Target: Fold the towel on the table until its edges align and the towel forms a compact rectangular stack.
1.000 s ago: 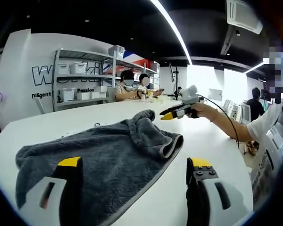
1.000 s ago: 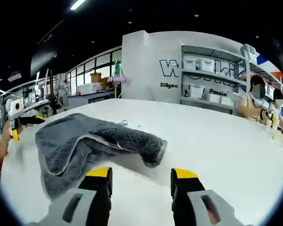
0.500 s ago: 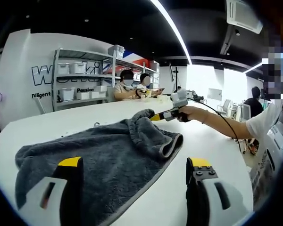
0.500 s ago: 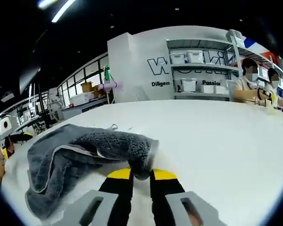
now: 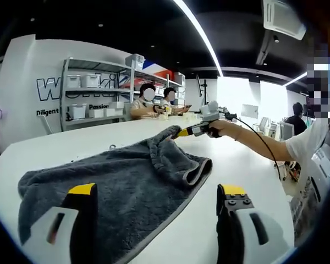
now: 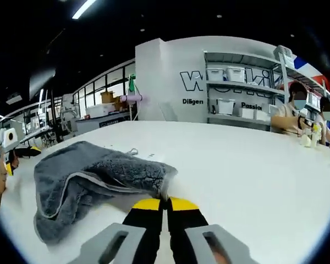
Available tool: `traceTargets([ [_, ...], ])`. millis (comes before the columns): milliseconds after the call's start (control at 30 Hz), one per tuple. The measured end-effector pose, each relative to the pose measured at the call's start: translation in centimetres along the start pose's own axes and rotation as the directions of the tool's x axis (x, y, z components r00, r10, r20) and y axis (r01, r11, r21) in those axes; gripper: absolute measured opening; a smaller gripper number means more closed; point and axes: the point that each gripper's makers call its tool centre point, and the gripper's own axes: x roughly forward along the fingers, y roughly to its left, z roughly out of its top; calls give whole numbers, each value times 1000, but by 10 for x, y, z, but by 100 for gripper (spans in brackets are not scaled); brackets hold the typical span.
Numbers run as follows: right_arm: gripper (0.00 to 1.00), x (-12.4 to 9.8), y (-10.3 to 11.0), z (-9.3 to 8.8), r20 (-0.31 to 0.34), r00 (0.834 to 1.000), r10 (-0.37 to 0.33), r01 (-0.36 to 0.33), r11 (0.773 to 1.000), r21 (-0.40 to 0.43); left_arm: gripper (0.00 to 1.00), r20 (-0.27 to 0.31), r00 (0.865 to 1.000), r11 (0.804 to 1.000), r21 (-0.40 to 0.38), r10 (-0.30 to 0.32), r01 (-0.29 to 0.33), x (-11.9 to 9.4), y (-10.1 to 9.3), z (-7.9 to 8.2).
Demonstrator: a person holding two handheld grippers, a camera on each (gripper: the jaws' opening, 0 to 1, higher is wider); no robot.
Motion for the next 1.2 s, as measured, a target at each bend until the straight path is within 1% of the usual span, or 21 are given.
traceTargets([
  [167,3,-13,-14,10,-69,998,-1,-3,999,-48,94,0,1000,1000,1,0,0,-1,0,1],
  [233,3,-18,-24,9,-135,991,-13,3,997,-78,94,3,1000,1000,0,1,-1,-1,0,1],
  [300,3,-21,-34,7,-212,977,-39,13,993,-120,94,3,1000,1000,-2,0,0,-1,0,1],
  [367,3,-25,-44,4,-314,946,-78,16,980,-197,94,3,1000,1000,-1,-1,1,-1,0,1],
  [400,3,-26,-47,5,-334,937,-100,25,975,-220,94,2,1000,1000,-1,-1,1,0,-1,1],
  [433,3,-28,-53,3,-391,910,-138,24,959,-282,94,1,1000,1000,0,-1,1,0,-1,1],
  [500,3,-30,-59,2,-451,865,-218,35,925,-379,94,1,1000,1000,0,-2,2,0,-1,1],
  [567,3,-28,-69,5,-489,820,-299,36,878,-477,94,-1,1000,1000,1,-1,1,0,0,0],
  [633,3,-21,-77,10,-498,784,-370,33,826,-562,94,-1,1000,1000,0,1,-1,0,0,0],
  [667,3,-19,-80,11,-502,771,-393,30,809,-587,94,-1,1000,1000,1,1,-1,-1,0,0],
  [700,3,-16,-84,14,-503,751,-428,25,779,-626,94,-1,1000,1000,1,1,-1,-1,0,0],
  [800,3,-4,-97,23,-482,693,-537,-3,666,-746,94,1,1000,1000,2,2,-2,-2,0,1],
  [833,3,0,-103,27,-465,664,-586,-9,615,-789,94,1,1000,1000,2,2,-2,-2,0,1],
  [900,3,7,-112,31,-447,633,-632,-27,559,-828,94,3,1000,1000,3,4,-4,-3,1,1],
  [933,3,9,-113,31,-445,628,-639,-31,551,-834,94,4,1000,1000,3,4,-4,-3,1,2],
  [967,3,13,-120,31,-434,601,-671,-55,508,-860,94,5,1000,1000,3,5,-5,-3,1,2],
  [1000,3,16,-125,30,-429,586,-687,-61,491,-869,94,6,1000,1000,3,5,-5,-4,1,2],
  [1033,3,19,-130,30,-414,579,-703,-62,468,-882,94,7,1000,1000,2,5,-5,-4,2,3],
  [1067,3,22,-132,29,-402,579,-709,-63,452,-890,94,7,1000,1000,3,5,-5,-4,1,3],
  [1133,3,30,-134,23,-396,582,-710,-66,444,-893,94,10,1000,1000,2,3,-3,-4,1,4],
  [1200,3,40,-136,14,-385,596,-705,-61,438,-897,94,9,1000,1000,3,0,0,-4,-1,3],
])
